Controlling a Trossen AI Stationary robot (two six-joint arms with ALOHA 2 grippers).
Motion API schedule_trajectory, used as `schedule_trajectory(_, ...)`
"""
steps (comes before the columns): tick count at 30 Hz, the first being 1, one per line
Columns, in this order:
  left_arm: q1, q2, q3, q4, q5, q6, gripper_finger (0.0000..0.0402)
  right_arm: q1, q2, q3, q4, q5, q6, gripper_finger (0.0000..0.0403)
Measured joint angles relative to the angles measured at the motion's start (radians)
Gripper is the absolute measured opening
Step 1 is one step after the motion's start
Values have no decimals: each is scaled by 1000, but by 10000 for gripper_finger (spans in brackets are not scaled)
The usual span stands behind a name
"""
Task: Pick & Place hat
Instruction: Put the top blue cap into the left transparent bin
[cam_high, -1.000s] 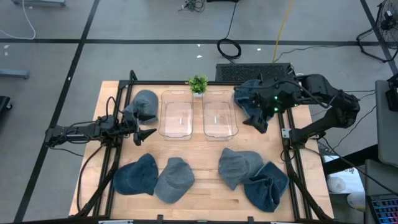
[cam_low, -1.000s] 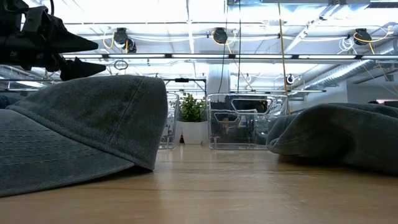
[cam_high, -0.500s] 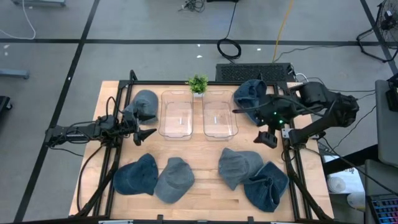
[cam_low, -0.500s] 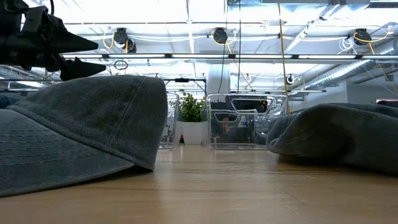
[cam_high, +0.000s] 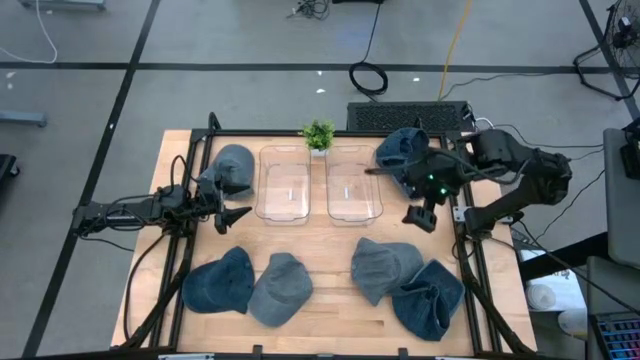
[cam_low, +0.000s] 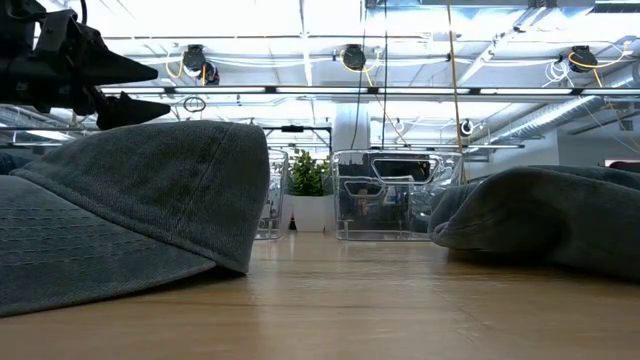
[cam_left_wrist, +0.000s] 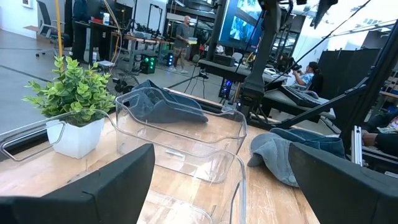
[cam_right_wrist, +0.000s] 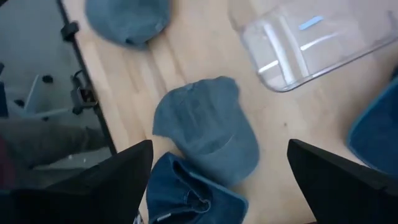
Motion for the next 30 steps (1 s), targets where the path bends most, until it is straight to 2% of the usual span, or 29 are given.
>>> schedule_trajectory(6,0,0,0,0,0,0,379,-88,0,0,0,143,-8,361)
schedule_trajectory(13,0,0,0,0,0,0,379,-201,0,-3,1,246,2,361)
schedule_trajectory(17,0,0,0,0,0,0,379,-275,-1,-55,0,344,1,361)
schedule_trajectory(24,0,0,0,0,0,0,379,-403,0,-229,11,359,2,361)
schedule_trajectory(30,0,0,0,0,0,0,379,-466,0,-382,50,359,-35,361)
